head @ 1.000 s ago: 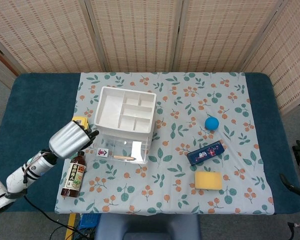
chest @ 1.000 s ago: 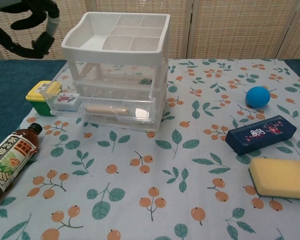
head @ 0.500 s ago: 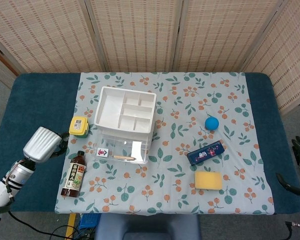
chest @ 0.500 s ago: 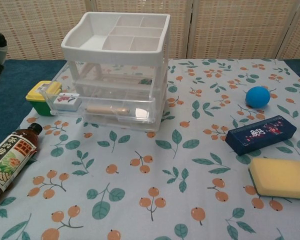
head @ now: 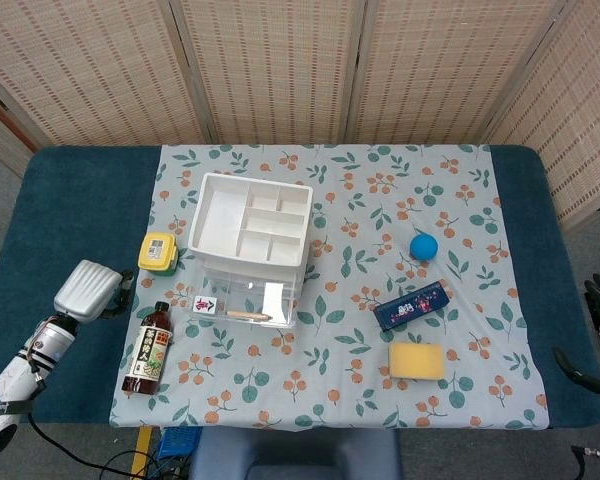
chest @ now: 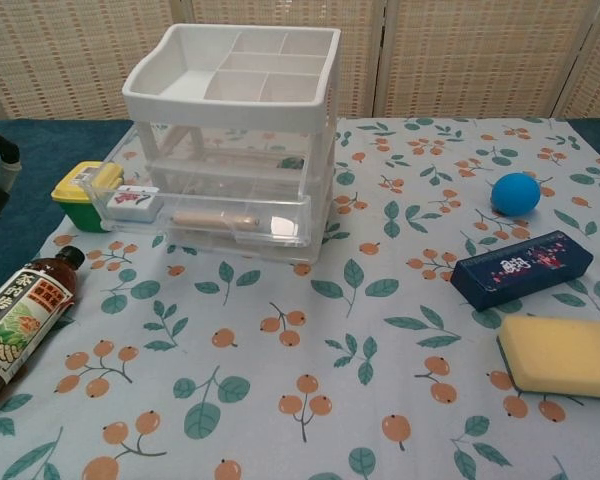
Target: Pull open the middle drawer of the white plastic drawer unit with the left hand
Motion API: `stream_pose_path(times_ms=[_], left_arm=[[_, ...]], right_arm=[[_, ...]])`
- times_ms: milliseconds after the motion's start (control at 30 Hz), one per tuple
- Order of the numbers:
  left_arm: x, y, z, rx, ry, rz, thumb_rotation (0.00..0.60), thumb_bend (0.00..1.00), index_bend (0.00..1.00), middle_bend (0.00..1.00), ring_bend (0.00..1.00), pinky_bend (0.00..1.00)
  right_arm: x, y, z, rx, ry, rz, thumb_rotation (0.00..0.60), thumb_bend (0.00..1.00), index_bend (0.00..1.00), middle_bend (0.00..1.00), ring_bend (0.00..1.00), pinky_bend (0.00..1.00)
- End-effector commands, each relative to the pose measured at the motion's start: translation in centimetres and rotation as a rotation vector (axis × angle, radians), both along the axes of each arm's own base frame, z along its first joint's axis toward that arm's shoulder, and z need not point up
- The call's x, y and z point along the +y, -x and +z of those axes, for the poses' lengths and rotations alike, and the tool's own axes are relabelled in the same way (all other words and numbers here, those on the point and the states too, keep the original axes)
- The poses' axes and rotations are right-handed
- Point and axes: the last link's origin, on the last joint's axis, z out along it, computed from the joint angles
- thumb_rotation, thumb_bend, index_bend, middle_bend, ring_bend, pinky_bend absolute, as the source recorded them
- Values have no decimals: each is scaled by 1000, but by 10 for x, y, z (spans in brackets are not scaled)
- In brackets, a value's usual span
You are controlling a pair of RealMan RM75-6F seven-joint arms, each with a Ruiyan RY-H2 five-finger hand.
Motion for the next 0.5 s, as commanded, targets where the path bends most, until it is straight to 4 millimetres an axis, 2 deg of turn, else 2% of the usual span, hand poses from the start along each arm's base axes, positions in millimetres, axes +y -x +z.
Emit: stream_pose_path(times_ms=[33,267,500], left_arm=[[11,-2,-10,-17,15,31,600,175,554,820,940,1000],[25,-3,-26,-42,42,102,600,175,552,819,940,1000],[31,0,-41,-39,50,134,600,175,546,820,940,1000]], right_arm=[[0,0,0,1,1,-1,600,284,0,5,0,0],[3,1,2,4,9,-11,600,284,0,5,0,0],[4,1,3,8,13,-15,600,284,0,5,0,0]])
